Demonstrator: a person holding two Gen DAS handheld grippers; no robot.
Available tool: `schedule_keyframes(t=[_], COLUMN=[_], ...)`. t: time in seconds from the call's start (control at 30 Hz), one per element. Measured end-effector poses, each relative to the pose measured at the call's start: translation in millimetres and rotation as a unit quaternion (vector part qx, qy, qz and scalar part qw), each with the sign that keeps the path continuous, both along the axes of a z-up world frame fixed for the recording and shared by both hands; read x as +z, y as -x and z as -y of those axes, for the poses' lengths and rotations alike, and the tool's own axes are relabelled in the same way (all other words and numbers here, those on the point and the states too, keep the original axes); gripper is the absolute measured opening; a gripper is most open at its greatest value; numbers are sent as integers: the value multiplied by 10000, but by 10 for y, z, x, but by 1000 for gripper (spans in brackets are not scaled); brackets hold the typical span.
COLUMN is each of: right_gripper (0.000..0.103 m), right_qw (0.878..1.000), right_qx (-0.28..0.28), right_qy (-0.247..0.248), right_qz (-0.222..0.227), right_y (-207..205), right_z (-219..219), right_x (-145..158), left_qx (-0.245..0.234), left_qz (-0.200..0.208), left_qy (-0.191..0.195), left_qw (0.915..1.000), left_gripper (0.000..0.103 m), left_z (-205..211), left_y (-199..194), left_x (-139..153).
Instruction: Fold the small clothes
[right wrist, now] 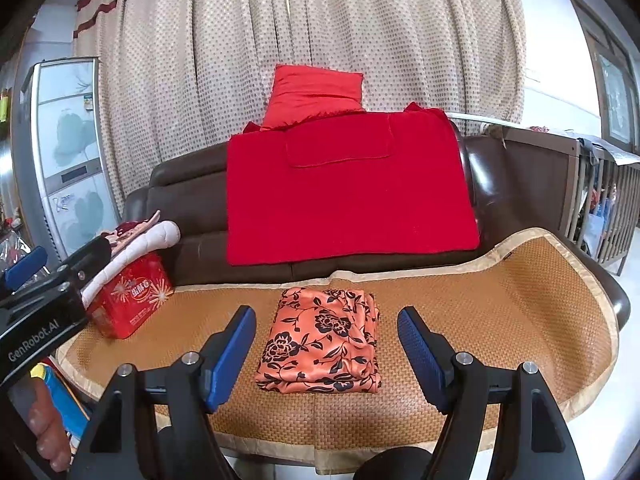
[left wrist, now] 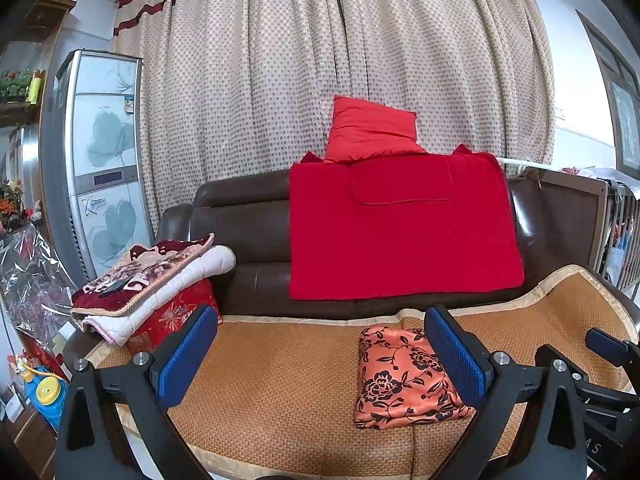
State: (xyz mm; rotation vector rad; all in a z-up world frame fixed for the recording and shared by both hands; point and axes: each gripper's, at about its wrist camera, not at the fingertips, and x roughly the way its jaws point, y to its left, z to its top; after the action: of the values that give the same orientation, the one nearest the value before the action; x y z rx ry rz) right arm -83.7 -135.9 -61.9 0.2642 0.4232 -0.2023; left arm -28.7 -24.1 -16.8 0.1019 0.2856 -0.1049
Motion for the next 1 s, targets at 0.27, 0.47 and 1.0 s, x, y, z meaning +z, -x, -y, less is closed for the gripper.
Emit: schedule_keyframes(t=[0.27,0.47,1.0], right_gripper=[77,77,77], right_qw=[10000,10000,9999], right_qx=[-4,-2,29], right_qy=[24,42,118], right_qz=[-2,-1,75], right_y=[0,-2,29], right_z=[-14,-23,-44], right_x=[5,11,88], left_qx=[13,16,-13], left_qz=[12,11,114], left_qy=[7,5,10], left_qw=[10000,10000,9999], left_gripper=[103,103,103], left_z=[-9,-2,-16], left_y=[3,3,48], left_x=[5,3,87])
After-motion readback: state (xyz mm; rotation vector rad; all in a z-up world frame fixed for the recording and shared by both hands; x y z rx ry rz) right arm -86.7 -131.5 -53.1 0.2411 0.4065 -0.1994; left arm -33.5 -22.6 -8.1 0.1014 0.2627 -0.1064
